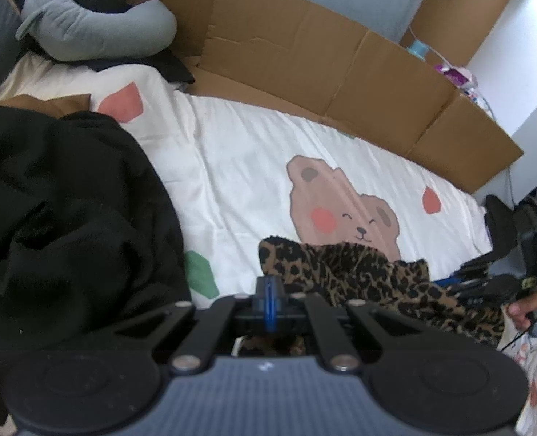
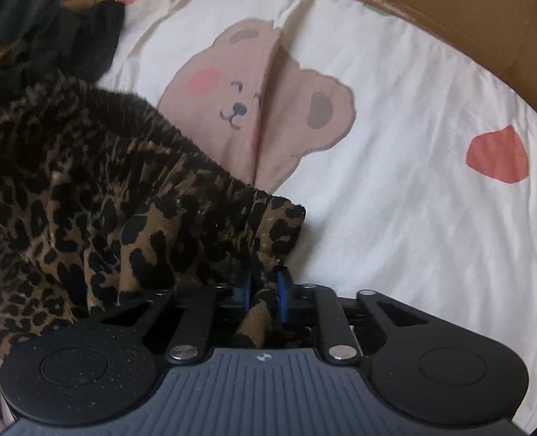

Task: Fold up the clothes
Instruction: 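Lift the waistband with both tools, stretching it between them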

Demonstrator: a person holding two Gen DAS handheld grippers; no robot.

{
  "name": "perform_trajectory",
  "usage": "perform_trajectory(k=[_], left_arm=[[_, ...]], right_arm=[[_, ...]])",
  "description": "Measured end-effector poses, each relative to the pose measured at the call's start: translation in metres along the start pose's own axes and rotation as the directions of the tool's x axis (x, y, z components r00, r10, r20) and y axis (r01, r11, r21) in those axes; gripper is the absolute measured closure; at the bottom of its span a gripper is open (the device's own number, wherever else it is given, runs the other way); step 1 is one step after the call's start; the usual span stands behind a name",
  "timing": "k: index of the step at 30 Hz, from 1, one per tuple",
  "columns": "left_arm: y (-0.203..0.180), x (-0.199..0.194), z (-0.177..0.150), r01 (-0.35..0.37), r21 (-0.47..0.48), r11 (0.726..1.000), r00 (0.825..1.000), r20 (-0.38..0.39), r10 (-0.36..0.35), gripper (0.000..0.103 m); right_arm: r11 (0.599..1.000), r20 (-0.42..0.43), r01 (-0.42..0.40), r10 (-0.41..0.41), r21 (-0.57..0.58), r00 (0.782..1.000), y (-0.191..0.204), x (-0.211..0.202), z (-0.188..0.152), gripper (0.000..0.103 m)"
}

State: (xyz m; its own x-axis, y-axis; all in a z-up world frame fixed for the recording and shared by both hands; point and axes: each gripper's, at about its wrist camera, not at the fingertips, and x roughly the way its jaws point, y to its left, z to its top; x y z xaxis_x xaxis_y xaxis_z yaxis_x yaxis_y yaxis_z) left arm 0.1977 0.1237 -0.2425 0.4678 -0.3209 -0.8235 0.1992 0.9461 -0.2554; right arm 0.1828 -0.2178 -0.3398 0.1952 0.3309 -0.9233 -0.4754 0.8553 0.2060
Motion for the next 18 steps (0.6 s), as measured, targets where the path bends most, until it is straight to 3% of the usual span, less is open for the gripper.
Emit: perform_trajectory(k=[10,18], left_arm=[[-0.015,0.002,0.024,0.002,0.099,0.995,0.999,0.040,-0.006,0.102],[-0.026,-0.002,0.047,0.020,0.127,0.992,0.991,0.127,-0.036,0.103]], right_arm=[[0.994,0.157,0.111,-0.109,-0.008,0.982,-0.015,-0.061,0.000,0.093],[0.979,0.284,0.200,-0.204,0.044,0.937,-0.026,-0.104,0.010,0.095]])
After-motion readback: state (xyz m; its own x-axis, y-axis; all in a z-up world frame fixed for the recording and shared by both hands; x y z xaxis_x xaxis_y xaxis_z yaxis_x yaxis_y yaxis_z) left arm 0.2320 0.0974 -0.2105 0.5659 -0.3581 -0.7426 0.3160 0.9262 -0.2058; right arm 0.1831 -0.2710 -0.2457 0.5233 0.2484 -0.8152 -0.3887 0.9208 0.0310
